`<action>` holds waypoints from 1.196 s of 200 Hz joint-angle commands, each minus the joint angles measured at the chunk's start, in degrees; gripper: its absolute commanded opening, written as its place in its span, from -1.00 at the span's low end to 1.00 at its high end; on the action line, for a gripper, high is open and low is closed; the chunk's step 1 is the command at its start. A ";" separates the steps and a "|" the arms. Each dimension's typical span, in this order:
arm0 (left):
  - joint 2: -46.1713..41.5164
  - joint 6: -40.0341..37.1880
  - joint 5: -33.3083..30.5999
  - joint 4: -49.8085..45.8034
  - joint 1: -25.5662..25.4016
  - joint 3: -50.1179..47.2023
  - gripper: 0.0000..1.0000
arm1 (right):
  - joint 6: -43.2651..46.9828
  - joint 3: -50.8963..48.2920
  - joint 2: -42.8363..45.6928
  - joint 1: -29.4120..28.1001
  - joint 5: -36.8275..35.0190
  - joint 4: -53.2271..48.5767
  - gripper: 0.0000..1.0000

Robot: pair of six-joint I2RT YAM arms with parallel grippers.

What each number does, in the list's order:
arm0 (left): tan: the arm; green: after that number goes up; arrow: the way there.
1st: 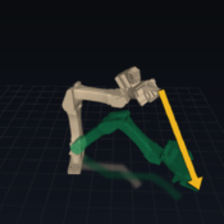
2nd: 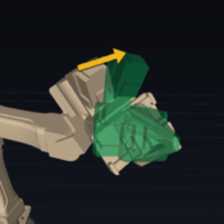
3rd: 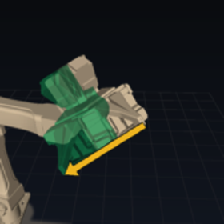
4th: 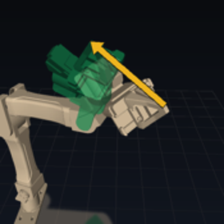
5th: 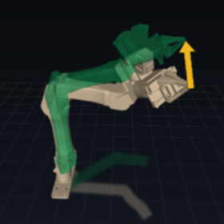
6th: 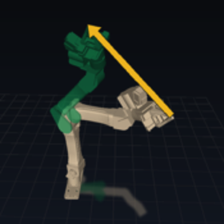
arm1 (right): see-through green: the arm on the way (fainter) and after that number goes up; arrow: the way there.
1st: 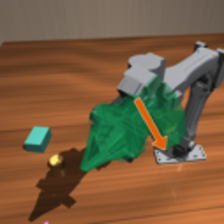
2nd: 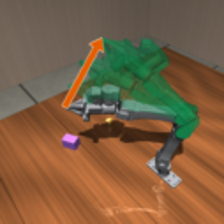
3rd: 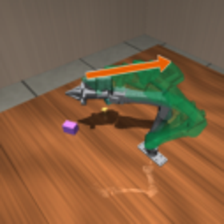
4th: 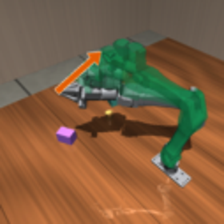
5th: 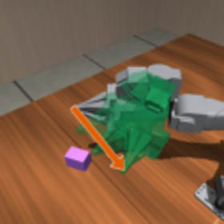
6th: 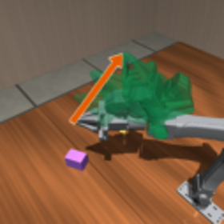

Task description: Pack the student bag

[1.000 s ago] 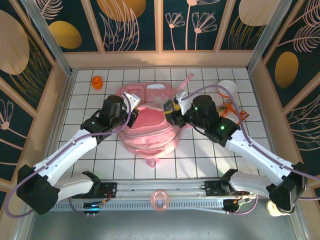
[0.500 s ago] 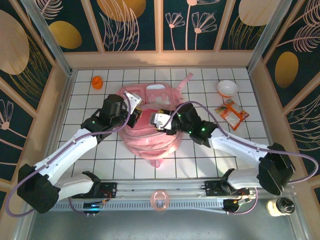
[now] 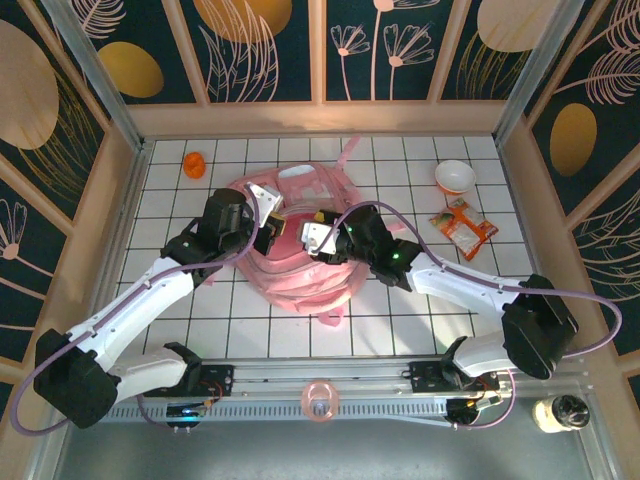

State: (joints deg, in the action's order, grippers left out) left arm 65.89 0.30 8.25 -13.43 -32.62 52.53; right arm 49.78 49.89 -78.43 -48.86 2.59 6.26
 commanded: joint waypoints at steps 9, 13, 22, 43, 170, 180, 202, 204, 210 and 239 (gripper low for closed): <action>-2.56 1.29 2.43 6.99 -0.24 1.97 -1.00 | -2.63 1.96 -0.49 0.09 -2.22 0.98 0.27; -2.57 1.35 2.46 7.09 -0.18 1.87 -1.00 | -2.73 1.97 -0.49 0.08 -2.23 0.94 0.28; -2.52 1.42 2.34 7.19 -0.24 1.84 -1.00 | -3.23 2.02 -0.49 0.05 -2.24 0.74 0.29; -2.68 1.64 2.08 7.45 -0.22 1.79 -1.00 | -3.71 2.32 -0.75 0.08 -2.30 -0.51 0.31; -3.75 -11.32 13.94 9.12 -0.17 -4.60 -1.00 | -13.04 -4.85 13.79 2.45 6.13 10.42 0.39; -3.83 -12.03 14.95 9.51 -0.19 -5.07 -1.00 | -12.60 -3.29 11.91 3.13 7.69 9.37 0.39; -4.10 -12.87 16.44 10.89 -0.16 -6.36 -1.00 | -11.91 0.45 7.09 4.38 11.30 6.43 0.35; -4.10 -12.87 16.36 11.06 -0.23 -6.43 -1.00 | -11.79 0.77 6.66 4.45 11.60 6.07 0.35; -4.10 -12.74 16.20 11.38 -0.18 -6.63 -1.00 | -11.54 1.45 5.75 4.61 12.32 5.55 0.33; -3.84 -12.61 15.27 11.41 -0.20 -6.94 -1.00 | -11.16 3.01 1.93 5.85 15.97 4.53 0.21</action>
State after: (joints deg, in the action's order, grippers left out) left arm 63.77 -10.74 19.11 -7.90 -32.56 45.45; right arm 38.04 50.48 -74.78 -43.99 13.45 12.01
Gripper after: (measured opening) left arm 0.050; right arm 0.633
